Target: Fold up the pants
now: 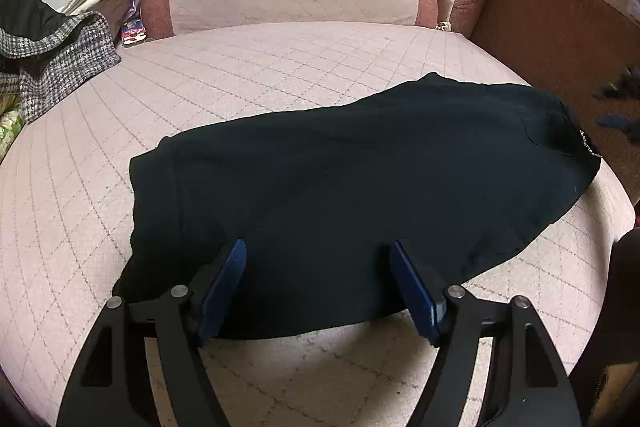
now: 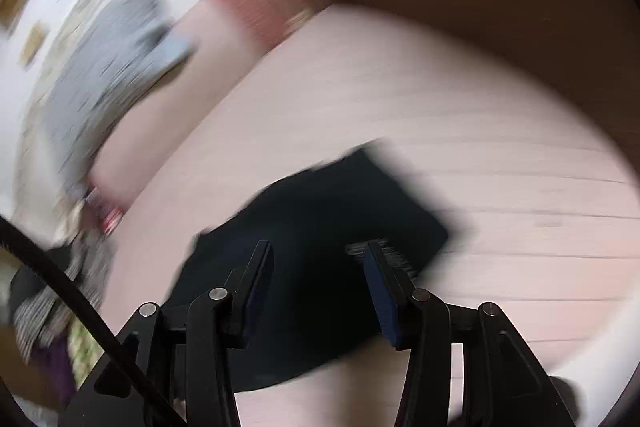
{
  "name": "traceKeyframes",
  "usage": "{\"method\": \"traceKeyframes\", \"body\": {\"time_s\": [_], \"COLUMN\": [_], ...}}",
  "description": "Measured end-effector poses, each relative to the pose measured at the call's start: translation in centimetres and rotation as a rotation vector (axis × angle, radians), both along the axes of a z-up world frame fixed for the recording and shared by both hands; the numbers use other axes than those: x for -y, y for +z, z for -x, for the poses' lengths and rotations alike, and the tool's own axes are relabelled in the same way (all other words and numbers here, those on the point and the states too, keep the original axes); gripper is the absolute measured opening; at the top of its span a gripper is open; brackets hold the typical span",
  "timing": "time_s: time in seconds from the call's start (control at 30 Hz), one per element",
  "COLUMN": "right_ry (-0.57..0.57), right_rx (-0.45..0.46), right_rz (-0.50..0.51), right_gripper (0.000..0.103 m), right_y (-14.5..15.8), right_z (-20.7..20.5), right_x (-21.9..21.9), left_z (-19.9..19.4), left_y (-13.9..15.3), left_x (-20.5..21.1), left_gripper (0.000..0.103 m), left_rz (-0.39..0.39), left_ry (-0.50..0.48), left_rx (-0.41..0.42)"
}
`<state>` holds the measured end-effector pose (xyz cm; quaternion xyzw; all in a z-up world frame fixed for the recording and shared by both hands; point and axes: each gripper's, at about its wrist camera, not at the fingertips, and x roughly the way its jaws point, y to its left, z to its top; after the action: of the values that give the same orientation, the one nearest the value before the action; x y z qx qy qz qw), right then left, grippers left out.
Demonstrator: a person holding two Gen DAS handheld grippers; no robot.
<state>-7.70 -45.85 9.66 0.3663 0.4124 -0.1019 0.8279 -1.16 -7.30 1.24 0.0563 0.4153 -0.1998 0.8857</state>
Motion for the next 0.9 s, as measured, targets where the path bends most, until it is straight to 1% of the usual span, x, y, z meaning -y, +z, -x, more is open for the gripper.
{"method": "traceKeyframes", "body": {"time_s": [0.07, 0.1, 0.13, 0.23, 0.27, 0.33, 0.37, 0.4, 0.43, 0.47, 0.5, 0.53, 0.57, 0.63, 0.67, 0.7, 0.77, 0.8, 0.83, 0.9], "right_ry": [0.109, 0.178, 0.210, 0.343, 0.359, 0.368, 0.351, 0.332, 0.304, 0.279, 0.263, 0.231, 0.227, 0.246, 0.250, 0.262, 0.296, 0.321, 0.338, 0.386], "right_rx": [0.004, -0.005, -0.009, -0.029, -0.045, -0.169, -0.227, -0.254, -0.261, -0.226, -0.211, -0.193, -0.175, -0.118, -0.105, -0.094, -0.095, -0.101, -0.104, -0.108], "right_rz": [-0.053, -0.077, -0.095, -0.241, -0.239, -0.096, -0.021, 0.022, 0.002, 0.010, 0.062, 0.215, 0.254, 0.203, 0.193, 0.197, 0.209, 0.204, 0.195, 0.176], "right_gripper": [0.052, 0.052, 0.052, 0.052, 0.052, 0.052, 0.038, 0.034, 0.034, 0.034, 0.036, 0.040, 0.044, 0.045, 0.045, 0.048, 0.049, 0.049, 0.049, 0.049], "right_y": [-1.2, -2.0, -2.6, -5.2, -5.9, -7.7, -8.7, -9.3, -9.4, -8.6, -7.7, -5.8, -4.9, -3.1, -2.6, -2.1, -1.9, -2.1, -2.4, -2.9], "right_z": [-3.7, -6.4, -8.1, -14.6, -16.5, -20.6, -21.8, -23.2, -24.2, -24.7, -25.1, -25.1, -25.0, -23.9, -23.2, -22.2, -21.1, -20.2, -20.2, -18.5], "right_x": [-2.6, -4.4, -5.6, -9.5, -10.2, -11.3, -11.3, -10.9, -10.3, -9.9, -10.0, -10.0, -10.0, -9.5, -9.3, -9.4, -10.3, -10.7, -11.0, -12.0], "left_z": [0.1, 0.2, 0.2, 0.4, 0.4, 0.4, 0.4, 0.3, 0.3, 0.4, 0.5, 0.6, 0.7, 0.8, 0.8, 0.8, 1.0, 1.3, 1.7, 2.3], "left_y": [0.0, 0.0, 0.0, -0.1, -0.2, -0.2, -0.2, -0.2, -0.2, -0.2, -0.1, -0.1, 0.0, 0.3, 0.7, 1.0, 2.3, 3.2, 4.6, 6.2], "left_x": [-0.2, -0.3, -0.4, -0.2, -0.1, 0.0, 0.0, 0.0, 0.0, 0.0, 0.1, 0.1, 0.0, -0.2, -0.5, -0.8, -1.7, -2.3, -3.4, -5.4], "left_gripper": [0.074, 0.074, 0.073, 0.074, 0.075, 0.075, 0.076, 0.076, 0.076, 0.076, 0.076, 0.076, 0.076, 0.076, 0.076, 0.076, 0.076, 0.076, 0.076, 0.076], "left_rz": [0.010, 0.016, 0.019, 0.005, 0.002, -0.001, -0.001, -0.002, -0.001, -0.002, -0.005, -0.008, -0.010, 0.014, 0.051, 0.082, 0.155, 0.184, 0.214, 0.246], "left_ry": [-0.002, -0.002, -0.002, -0.004, -0.006, -0.009, -0.011, -0.012, -0.012, -0.013, -0.015, -0.018, -0.019, -0.017, -0.018, -0.019, -0.015, -0.008, 0.016, 0.077], "left_rx": [0.001, 0.002, 0.004, 0.016, 0.020, 0.022, 0.022, 0.020, 0.020, 0.022, 0.026, 0.029, 0.030, 0.021, 0.008, 0.001, 0.011, 0.031, 0.078, 0.143]}}
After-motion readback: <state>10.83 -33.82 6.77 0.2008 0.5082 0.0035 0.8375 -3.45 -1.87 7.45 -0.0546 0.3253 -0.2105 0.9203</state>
